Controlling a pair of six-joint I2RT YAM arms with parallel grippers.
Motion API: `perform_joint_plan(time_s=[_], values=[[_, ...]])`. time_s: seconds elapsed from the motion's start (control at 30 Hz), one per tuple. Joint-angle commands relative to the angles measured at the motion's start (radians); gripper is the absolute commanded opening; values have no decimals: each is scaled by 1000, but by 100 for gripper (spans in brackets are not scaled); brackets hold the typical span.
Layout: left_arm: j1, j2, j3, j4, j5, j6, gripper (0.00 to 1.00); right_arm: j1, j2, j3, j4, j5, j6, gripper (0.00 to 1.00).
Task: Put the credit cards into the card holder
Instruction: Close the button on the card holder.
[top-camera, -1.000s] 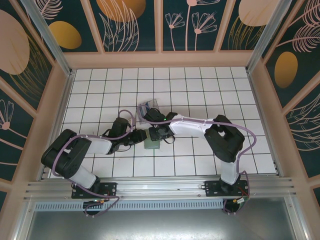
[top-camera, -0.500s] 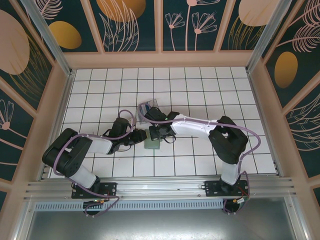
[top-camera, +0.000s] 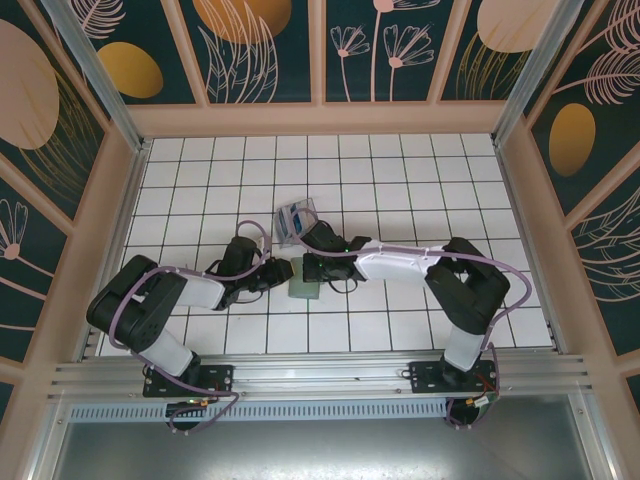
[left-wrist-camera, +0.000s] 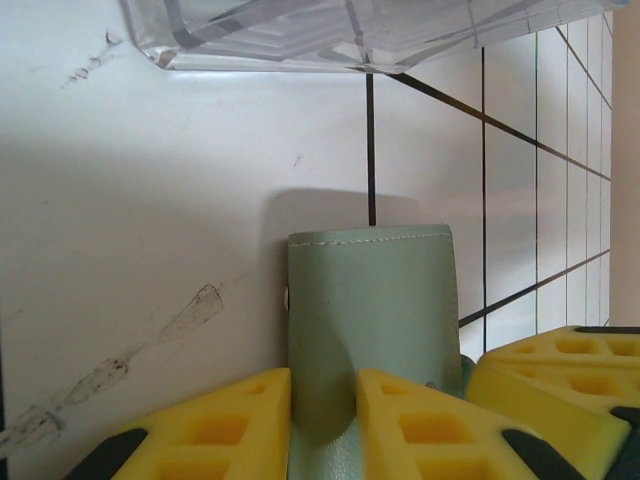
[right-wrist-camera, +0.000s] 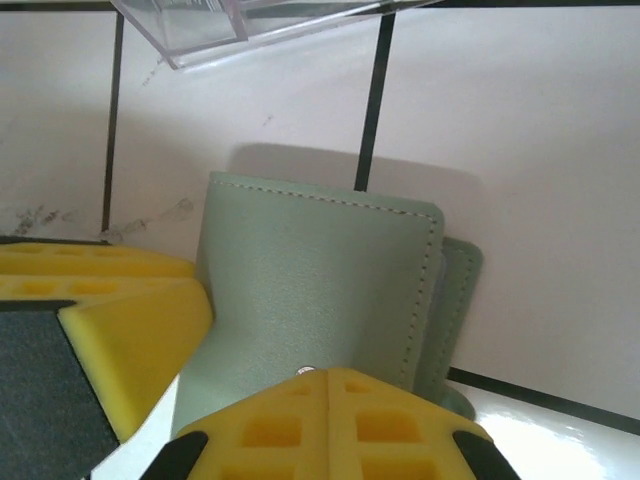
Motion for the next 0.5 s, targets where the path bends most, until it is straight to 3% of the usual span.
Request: perform_joint_plan(time_s=[0.0, 0.47], values=[[-35, 66, -38, -66, 61, -42, 25, -3, -50, -35, 124, 10, 50, 0], [-37, 62, -75, 2, 75, -89, 24, -18, -51, -75, 192, -19, 26, 0]])
